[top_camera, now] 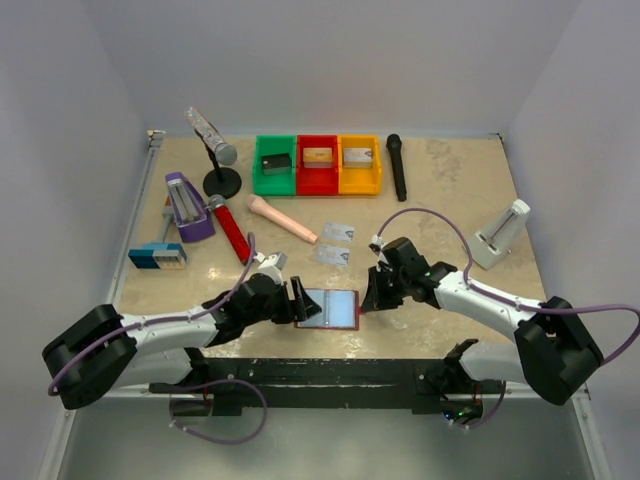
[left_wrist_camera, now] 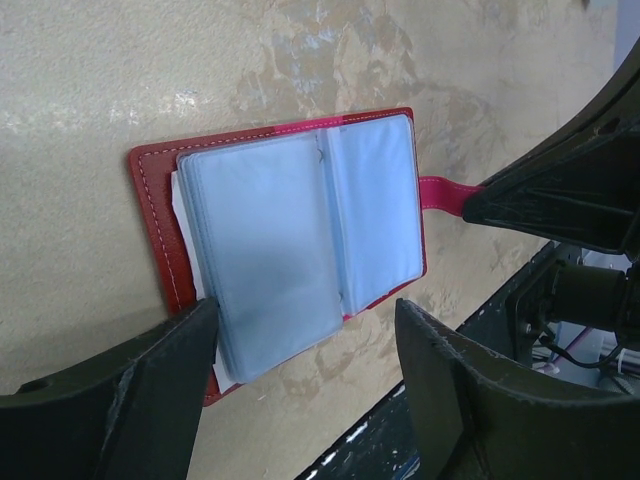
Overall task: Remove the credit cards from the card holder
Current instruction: Remove the credit card from the card holder.
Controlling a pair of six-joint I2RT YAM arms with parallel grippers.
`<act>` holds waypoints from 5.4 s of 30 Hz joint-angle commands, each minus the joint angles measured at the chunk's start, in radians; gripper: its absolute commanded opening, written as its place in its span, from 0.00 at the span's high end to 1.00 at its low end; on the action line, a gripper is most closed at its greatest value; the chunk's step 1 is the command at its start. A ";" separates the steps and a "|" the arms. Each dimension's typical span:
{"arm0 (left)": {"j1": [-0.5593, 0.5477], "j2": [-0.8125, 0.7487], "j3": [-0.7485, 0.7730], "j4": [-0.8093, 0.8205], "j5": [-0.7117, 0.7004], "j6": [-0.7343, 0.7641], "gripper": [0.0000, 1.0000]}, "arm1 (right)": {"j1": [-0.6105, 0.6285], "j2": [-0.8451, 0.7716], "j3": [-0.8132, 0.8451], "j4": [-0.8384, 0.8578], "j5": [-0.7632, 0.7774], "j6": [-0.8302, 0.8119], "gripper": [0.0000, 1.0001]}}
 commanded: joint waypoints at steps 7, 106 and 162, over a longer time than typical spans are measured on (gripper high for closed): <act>-0.016 0.053 0.064 0.075 0.056 0.024 0.25 | 0.006 0.024 0.000 0.039 -0.048 -0.016 1.00; 0.041 0.047 -0.043 0.065 -0.139 0.084 1.00 | 0.086 0.372 0.035 0.579 -0.195 0.284 0.68; 0.039 0.089 -0.033 0.123 -0.098 0.084 1.00 | 0.087 0.423 0.021 0.664 -0.247 0.327 0.62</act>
